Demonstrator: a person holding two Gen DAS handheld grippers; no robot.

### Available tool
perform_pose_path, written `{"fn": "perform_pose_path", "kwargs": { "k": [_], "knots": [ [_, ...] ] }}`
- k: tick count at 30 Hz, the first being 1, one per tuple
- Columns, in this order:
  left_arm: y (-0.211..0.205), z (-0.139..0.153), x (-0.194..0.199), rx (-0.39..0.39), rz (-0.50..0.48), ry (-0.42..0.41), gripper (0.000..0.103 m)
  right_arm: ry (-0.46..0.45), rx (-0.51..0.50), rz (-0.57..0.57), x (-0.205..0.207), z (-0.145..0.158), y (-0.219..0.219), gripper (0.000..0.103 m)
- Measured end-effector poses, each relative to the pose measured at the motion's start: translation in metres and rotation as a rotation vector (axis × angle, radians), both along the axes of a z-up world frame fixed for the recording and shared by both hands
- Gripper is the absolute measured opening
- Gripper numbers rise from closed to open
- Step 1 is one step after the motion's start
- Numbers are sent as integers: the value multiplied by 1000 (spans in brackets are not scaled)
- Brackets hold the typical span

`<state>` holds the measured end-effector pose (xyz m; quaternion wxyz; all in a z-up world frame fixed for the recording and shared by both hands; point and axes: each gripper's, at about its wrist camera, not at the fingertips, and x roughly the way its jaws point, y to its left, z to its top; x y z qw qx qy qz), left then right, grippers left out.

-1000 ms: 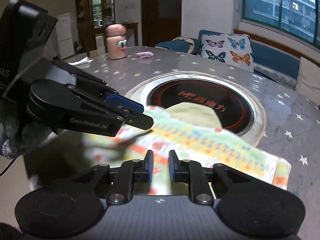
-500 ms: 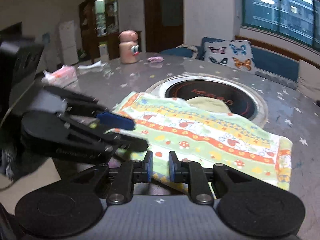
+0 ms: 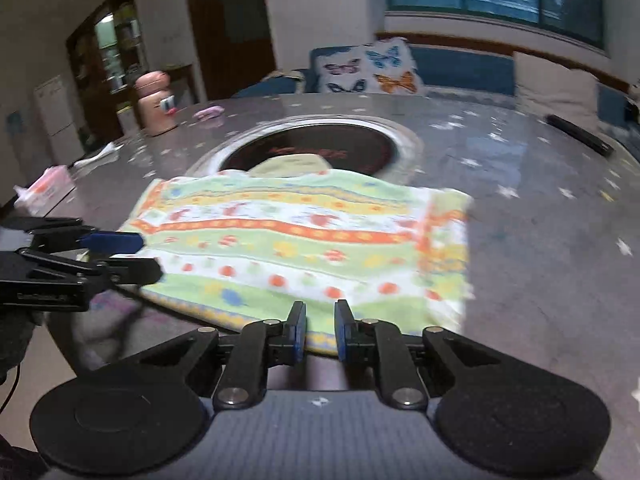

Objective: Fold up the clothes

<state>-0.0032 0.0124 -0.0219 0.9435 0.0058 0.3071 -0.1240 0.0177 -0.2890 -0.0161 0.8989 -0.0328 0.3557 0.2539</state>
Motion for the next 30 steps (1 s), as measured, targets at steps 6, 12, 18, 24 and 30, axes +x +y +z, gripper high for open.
{"fn": "perform_pose_path", "kwargs": {
  "k": [6,12,18,24,30],
  "knots": [
    [3,3,2,-5,15,4,54,-54,12,-34,9,13,-8,16],
    [15,5,6,-4,49,10,55,-46,2,-42,29,6,1,16],
    [27,11,22,20,85,3,55,-29,4,-53,35,7,-6,18],
    [40,14,50,29,114,-2,54,-73,-3,-26,57,18,11,24],
    [58,4,69,17,146,48,50,-72,-7,-29,87,14,23,24]
  ]
}}
